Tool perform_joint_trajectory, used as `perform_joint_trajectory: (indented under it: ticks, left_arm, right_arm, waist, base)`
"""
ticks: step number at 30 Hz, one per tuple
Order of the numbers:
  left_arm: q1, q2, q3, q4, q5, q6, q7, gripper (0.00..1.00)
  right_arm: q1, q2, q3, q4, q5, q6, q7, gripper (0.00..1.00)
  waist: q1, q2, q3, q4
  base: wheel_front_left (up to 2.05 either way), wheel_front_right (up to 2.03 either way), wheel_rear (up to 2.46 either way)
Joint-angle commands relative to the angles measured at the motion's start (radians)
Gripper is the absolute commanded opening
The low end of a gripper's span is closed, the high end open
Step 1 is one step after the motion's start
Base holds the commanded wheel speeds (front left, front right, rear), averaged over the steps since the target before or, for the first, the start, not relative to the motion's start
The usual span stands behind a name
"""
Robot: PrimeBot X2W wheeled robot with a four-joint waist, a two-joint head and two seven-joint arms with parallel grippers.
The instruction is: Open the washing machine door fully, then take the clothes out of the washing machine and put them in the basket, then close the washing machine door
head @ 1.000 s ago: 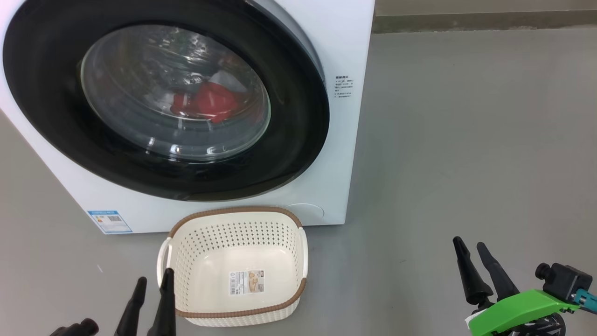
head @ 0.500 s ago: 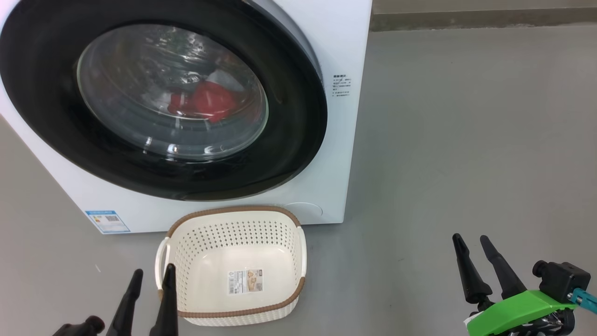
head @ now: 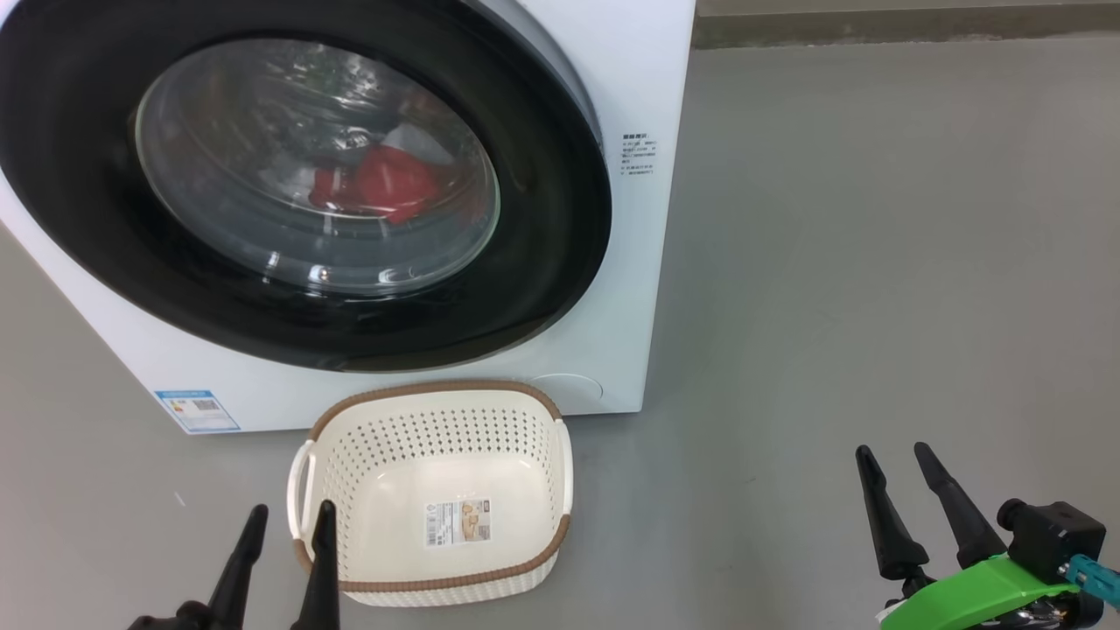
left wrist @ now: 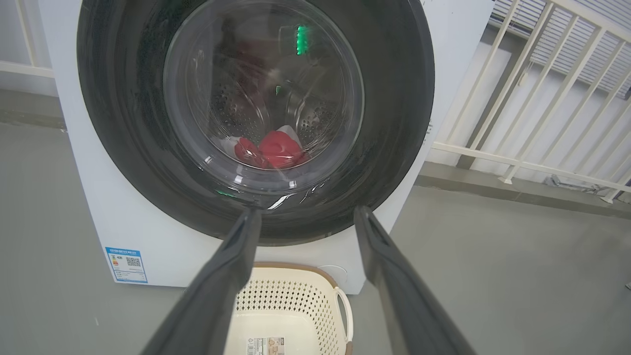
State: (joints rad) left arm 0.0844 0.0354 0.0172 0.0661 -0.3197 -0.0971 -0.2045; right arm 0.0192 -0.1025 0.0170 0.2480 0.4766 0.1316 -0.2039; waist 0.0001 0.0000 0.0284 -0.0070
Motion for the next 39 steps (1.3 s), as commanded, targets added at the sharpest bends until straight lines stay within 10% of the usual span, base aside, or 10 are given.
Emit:
perform_joint_trajectory:
  ticks: [1, 39]
  left_arm:
    - [-0.007, 0.013, 0.024, -0.028, 0.031, -0.005, -0.016, 1.00]
    - [-0.013, 0.015, 0.042, 0.042, 0.113, -0.029, -0.057, 1.00]
  right_arm:
    - [-0.007, -0.011, 0.017, -0.028, -0.031, -0.001, -0.017, 1.00]
    - [0.033, 0.033, -0.053, -0.033, -0.220, -0.001, -0.058, 1.00]
  waist:
    - [0.0000, 0.0000, 0.002, -0.001]
    - [0.0000, 0.0000, 0.016, -0.009]
  base:
    - [0.00, 0.00, 0.00]
    - [0.00, 0.00, 0.00]
